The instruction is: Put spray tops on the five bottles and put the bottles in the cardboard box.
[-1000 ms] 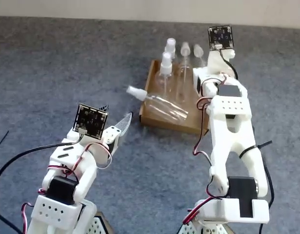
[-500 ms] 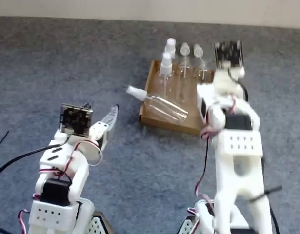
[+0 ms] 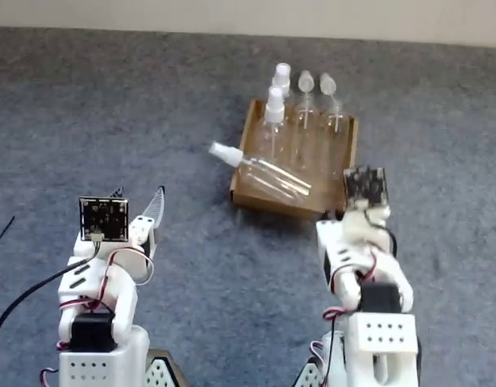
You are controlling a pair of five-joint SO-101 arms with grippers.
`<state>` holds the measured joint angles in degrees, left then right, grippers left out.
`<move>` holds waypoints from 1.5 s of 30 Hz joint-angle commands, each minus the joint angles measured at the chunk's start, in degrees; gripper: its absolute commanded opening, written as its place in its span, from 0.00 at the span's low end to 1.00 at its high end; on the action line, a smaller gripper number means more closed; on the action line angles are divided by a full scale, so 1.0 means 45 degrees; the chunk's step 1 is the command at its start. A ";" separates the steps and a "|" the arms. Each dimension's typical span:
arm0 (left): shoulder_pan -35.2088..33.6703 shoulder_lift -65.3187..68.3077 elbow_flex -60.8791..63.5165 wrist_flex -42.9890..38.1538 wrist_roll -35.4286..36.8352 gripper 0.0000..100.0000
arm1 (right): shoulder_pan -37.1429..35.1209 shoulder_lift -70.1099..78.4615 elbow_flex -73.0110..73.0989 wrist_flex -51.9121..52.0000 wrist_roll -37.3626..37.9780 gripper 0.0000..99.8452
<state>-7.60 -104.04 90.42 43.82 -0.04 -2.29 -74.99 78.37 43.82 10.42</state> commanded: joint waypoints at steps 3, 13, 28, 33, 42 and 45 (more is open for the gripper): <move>-0.0498 -0.0029 0.0947 0.0000 -0.0078 0.21 | -0.0068 -0.2510 0.1983 0.0049 0.0137 0.01; -0.0772 0.0029 0.1495 0.0606 -0.0098 0.04 | -0.0029 -0.6886 0.5753 0.0420 0.0137 0.01; -0.3136 0.0029 0.1495 0.7326 -0.0078 0.05 | 0.0010 -0.6300 0.5949 0.3643 0.0098 0.01; -0.3761 0.0029 0.1495 0.7346 -0.0059 0.05 | 0.0010 -0.6300 0.5949 0.5031 0.0098 0.01; -0.3761 0.0029 0.1495 0.7346 -0.0059 0.05 | -0.0010 -0.6281 0.5949 0.5480 0.0117 0.01; -0.3761 0.0029 0.1495 0.7346 -0.0059 0.05 | -0.0010 -0.6281 0.5949 0.5480 0.0117 0.01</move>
<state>-23.60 -104.04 96.04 76.62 -0.04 -2.29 -103.21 95.87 68.18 10.59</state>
